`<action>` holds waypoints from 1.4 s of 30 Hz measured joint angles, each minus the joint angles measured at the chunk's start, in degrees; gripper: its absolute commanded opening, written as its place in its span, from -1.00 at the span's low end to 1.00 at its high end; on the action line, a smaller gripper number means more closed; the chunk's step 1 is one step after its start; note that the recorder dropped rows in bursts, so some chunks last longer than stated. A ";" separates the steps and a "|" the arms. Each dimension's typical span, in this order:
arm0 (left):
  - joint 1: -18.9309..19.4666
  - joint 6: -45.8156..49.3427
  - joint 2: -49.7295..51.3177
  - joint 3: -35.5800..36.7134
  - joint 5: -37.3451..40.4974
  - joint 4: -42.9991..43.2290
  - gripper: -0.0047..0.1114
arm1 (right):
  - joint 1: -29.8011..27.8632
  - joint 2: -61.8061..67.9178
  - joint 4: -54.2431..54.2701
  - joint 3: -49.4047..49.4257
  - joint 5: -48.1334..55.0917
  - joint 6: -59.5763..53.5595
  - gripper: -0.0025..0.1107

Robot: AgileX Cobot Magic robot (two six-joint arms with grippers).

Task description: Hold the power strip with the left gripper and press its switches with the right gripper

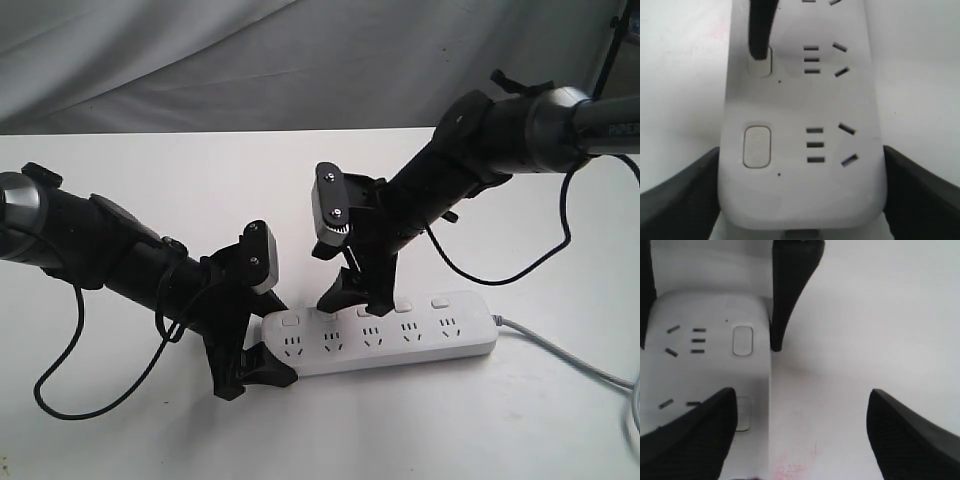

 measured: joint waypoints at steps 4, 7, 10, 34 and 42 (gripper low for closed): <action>0.00 0.00 0.00 0.00 0.00 0.00 -0.92 | 0.00 -1.71 2.22 0.08 0.36 0.00 0.22; 0.00 0.00 0.00 0.00 0.00 0.00 -0.92 | 0.00 -1.71 2.36 0.22 0.59 0.00 0.22; 0.00 0.00 0.00 0.00 0.00 0.00 -0.92 | -0.25 -1.71 1.53 0.22 0.84 0.00 0.22; 0.00 0.00 0.00 0.00 0.00 0.00 -0.92 | -8.00 -1.58 1.66 0.22 7.88 -2.96 0.22; 0.00 0.00 0.00 0.00 0.00 0.00 -0.92 | -8.00 0.98 2.65 0.22 6.58 -4.03 0.22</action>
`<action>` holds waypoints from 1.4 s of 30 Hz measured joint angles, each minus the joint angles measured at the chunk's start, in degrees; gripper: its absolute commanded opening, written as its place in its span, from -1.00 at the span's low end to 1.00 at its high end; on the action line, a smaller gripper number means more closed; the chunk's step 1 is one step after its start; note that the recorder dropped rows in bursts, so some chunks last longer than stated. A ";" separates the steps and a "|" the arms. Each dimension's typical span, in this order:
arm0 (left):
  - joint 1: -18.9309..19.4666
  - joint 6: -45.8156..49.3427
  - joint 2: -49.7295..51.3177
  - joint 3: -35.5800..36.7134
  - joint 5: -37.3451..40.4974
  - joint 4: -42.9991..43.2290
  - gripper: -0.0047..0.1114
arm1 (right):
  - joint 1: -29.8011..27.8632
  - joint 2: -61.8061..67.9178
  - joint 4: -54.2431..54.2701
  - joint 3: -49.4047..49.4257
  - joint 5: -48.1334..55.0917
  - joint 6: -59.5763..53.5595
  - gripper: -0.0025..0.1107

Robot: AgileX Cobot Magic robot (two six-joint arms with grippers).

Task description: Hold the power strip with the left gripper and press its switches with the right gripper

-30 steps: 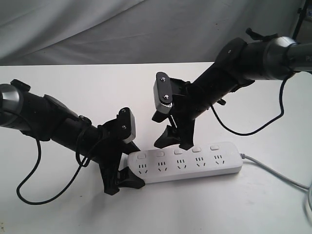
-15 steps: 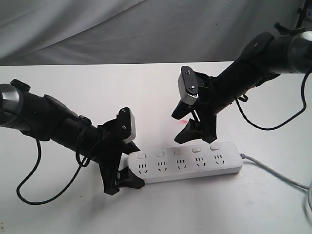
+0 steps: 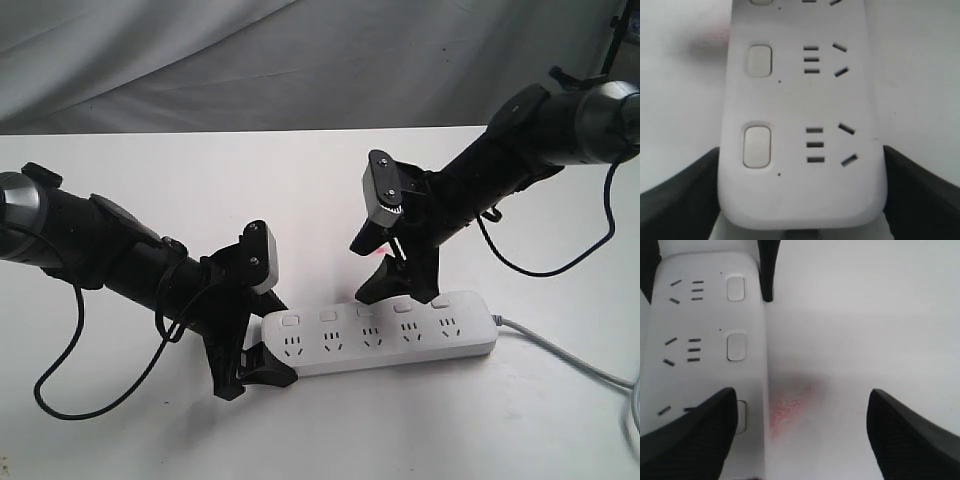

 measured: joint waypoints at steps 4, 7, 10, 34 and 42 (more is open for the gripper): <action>0.00 0.00 0.00 0.00 0.00 0.00 -0.92 | 0.00 -0.01 0.13 0.00 -0.12 0.00 0.22; 0.00 0.00 0.00 0.00 0.00 0.00 -0.92 | 0.00 -0.01 0.22 0.36 -0.56 -0.12 0.22; 0.00 0.00 0.00 0.00 0.00 0.00 -0.92 | 0.00 0.13 0.22 0.38 -0.93 -0.12 0.22; 0.00 0.00 0.00 0.00 0.00 0.00 -0.92 | 0.00 2.58 1.89 0.27 -1.80 -0.11 0.22; 0.00 0.00 0.00 0.00 0.00 0.00 -0.92 | 0.00 2.58 0.01 0.14 -0.88 0.11 0.22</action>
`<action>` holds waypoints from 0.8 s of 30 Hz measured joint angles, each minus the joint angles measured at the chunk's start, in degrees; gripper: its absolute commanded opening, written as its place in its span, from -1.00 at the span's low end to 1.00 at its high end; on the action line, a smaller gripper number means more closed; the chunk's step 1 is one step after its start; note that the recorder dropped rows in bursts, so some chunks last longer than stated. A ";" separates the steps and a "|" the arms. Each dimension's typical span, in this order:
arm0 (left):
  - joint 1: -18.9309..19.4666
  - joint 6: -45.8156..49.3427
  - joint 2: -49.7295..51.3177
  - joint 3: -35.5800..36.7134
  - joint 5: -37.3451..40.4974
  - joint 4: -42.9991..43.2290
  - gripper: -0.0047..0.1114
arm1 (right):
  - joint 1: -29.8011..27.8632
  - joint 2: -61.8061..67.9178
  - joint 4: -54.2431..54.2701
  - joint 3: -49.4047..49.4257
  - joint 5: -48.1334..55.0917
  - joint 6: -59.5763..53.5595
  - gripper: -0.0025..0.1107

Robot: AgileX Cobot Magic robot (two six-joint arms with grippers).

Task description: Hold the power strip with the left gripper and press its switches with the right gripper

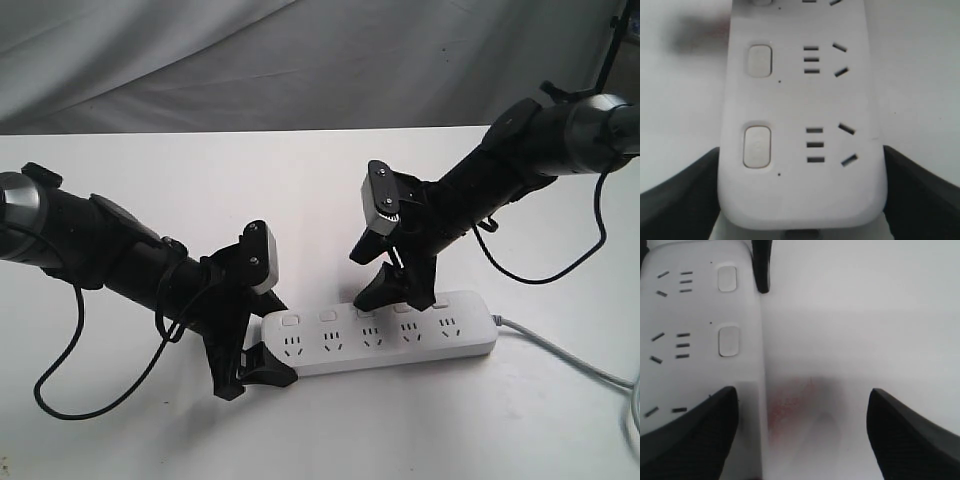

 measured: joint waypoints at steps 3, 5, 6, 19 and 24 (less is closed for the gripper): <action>0.00 0.00 0.00 0.00 0.00 0.00 -0.92 | 0.00 0.00 -0.51 -0.08 0.39 0.00 0.22; 0.00 0.00 0.00 0.00 0.00 0.00 -0.92 | 0.00 0.00 -1.27 -0.08 0.57 0.00 0.22; 0.00 0.00 0.00 0.00 0.00 0.00 -0.92 | 0.00 0.00 -1.53 -0.08 0.79 0.03 0.22; 0.00 0.00 0.00 0.00 0.00 0.00 -0.92 | 0.00 -0.33 -1.11 -0.08 0.68 0.26 0.22; 0.00 0.00 0.00 0.00 0.00 0.00 -0.92 | 0.00 -2.08 -1.54 0.13 0.80 0.26 0.22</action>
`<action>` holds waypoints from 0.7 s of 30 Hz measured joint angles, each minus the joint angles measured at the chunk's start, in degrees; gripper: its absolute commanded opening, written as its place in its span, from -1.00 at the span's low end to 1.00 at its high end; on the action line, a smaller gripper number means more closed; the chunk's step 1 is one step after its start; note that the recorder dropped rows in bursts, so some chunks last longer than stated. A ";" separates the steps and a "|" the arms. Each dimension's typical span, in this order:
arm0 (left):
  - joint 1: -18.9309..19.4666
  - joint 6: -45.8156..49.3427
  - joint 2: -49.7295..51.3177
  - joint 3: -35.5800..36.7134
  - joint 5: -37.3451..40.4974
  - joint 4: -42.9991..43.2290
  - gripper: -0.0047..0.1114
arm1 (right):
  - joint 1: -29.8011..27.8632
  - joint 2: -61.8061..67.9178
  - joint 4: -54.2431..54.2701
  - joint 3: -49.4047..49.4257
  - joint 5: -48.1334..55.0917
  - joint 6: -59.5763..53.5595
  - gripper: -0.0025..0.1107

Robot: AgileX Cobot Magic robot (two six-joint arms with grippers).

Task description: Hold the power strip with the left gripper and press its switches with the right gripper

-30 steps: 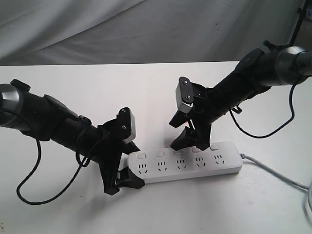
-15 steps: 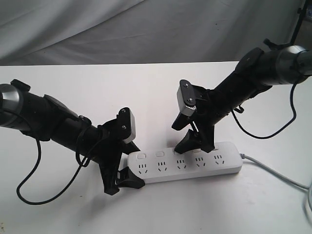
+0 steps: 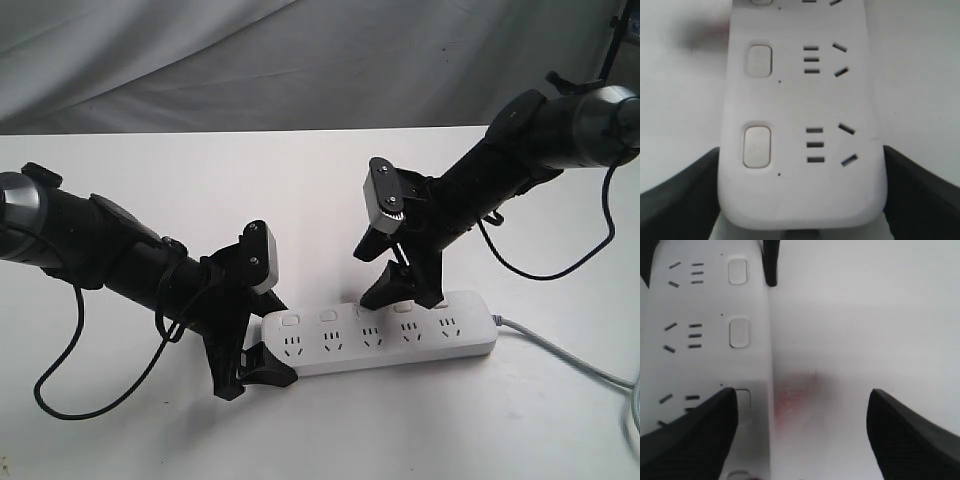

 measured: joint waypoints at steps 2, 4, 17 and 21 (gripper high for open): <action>0.00 0.00 0.00 0.00 0.00 0.00 -0.92 | 0.00 -1.20 0.00 0.00 0.36 0.17 0.22; 0.00 0.00 0.00 0.00 0.00 0.00 -0.92 | 0.00 -2.35 0.00 0.00 0.94 0.55 0.22; 0.00 0.00 0.00 0.00 0.00 0.00 -0.92 | 0.00 -2.44 -4.07 0.00 0.73 3.07 0.22; 0.00 0.00 0.00 0.00 0.00 0.00 -0.92 | -0.98 -2.44 -5.49 0.00 0.73 4.07 0.22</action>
